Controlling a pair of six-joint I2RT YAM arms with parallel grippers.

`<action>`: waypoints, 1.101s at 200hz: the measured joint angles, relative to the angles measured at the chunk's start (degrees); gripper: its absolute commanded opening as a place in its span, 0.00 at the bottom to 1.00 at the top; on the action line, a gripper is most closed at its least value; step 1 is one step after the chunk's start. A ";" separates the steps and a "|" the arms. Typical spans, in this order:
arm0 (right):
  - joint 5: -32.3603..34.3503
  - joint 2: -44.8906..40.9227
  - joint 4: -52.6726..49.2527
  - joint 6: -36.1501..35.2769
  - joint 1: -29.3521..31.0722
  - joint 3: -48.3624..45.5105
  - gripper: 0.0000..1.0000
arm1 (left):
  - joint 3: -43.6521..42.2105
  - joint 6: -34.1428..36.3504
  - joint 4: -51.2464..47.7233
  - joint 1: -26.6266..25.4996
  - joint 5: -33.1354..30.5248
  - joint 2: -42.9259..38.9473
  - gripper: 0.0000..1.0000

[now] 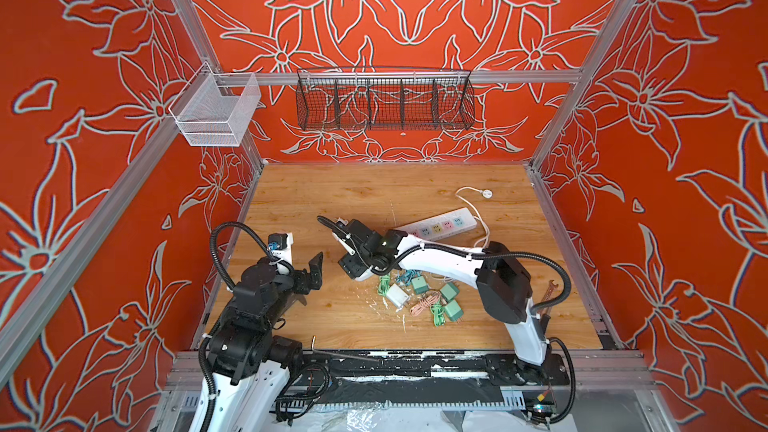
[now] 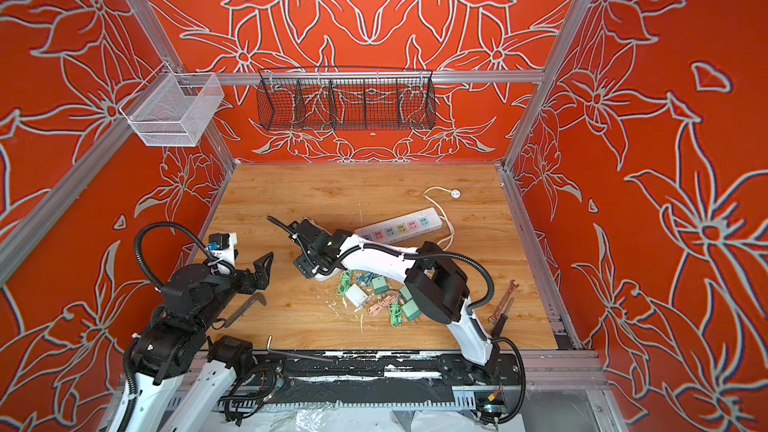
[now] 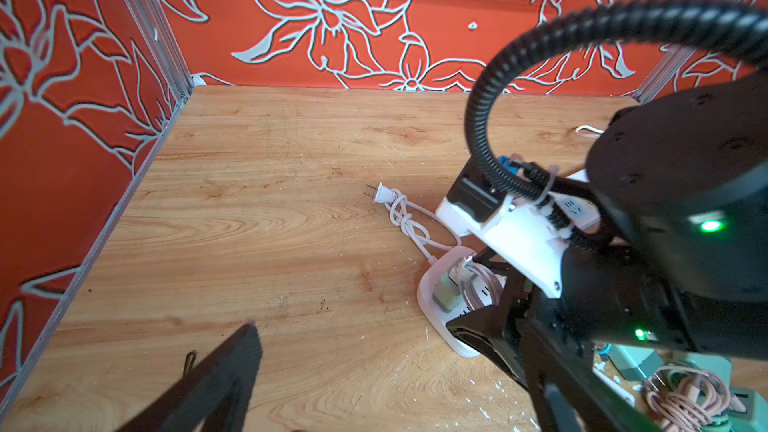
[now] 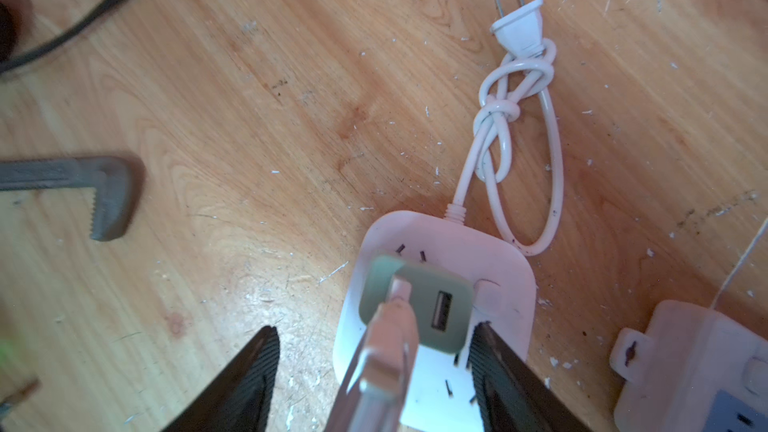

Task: Insert the plug
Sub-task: 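Move the right gripper to the white charger with green cable and grasp it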

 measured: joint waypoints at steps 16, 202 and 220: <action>-0.04 -3.76 -0.22 -0.02 0.00 -2.62 0.80 | 0.00 0.00 0.00 0.00 0.20 0.17 0.97; -4.50 -21.24 1.53 3.10 0.42 -37.94 0.75 | 0.02 -0.76 0.81 0.00 5.14 3.15 0.97; -4.20 -21.00 2.51 3.28 0.50 -37.94 0.70 | 0.02 -0.92 0.83 0.00 5.44 3.32 0.97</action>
